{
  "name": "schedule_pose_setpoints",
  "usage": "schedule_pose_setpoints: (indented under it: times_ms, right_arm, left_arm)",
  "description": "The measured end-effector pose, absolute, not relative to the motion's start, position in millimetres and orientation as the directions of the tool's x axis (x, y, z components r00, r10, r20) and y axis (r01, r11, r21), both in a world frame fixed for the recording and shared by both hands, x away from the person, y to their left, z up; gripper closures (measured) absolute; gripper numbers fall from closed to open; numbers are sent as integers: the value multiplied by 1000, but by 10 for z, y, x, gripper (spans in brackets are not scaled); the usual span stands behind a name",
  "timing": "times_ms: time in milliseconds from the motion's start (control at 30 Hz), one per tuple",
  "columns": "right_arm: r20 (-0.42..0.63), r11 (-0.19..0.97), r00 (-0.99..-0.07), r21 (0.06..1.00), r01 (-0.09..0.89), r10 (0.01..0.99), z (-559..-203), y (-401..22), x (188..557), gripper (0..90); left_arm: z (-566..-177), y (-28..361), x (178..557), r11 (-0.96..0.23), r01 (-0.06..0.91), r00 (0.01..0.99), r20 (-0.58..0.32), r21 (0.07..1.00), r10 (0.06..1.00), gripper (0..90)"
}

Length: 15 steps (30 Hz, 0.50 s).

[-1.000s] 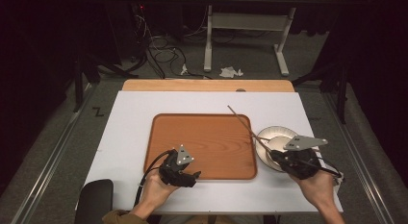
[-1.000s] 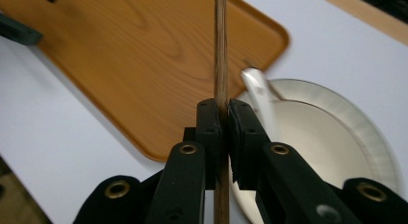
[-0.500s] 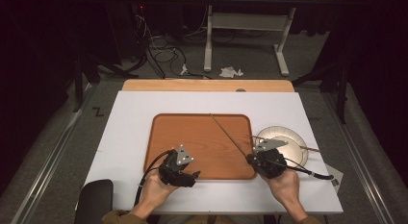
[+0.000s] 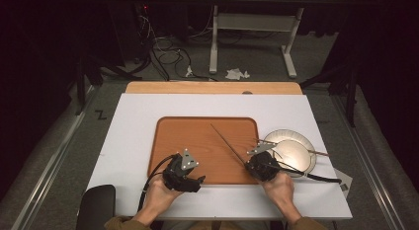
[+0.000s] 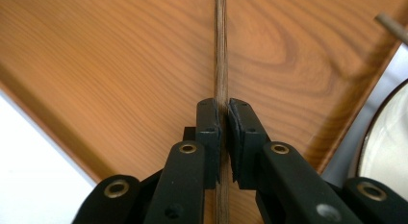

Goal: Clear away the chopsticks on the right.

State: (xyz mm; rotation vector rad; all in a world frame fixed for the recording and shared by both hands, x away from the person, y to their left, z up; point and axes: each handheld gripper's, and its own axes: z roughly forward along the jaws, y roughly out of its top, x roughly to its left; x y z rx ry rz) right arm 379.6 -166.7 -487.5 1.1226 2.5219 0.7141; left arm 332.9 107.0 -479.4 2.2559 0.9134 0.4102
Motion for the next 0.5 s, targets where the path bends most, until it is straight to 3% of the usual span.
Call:
schedule_pose_setpoints:
  times_ms: [500]
  right_arm:
    - [-80, 508, -563, 546, 666, 823, -4924, -1757, 3863, 819]
  left_arm:
    - [-4792, 1103, 3323, -531, 504, 695, 45, 681, 718, 291]
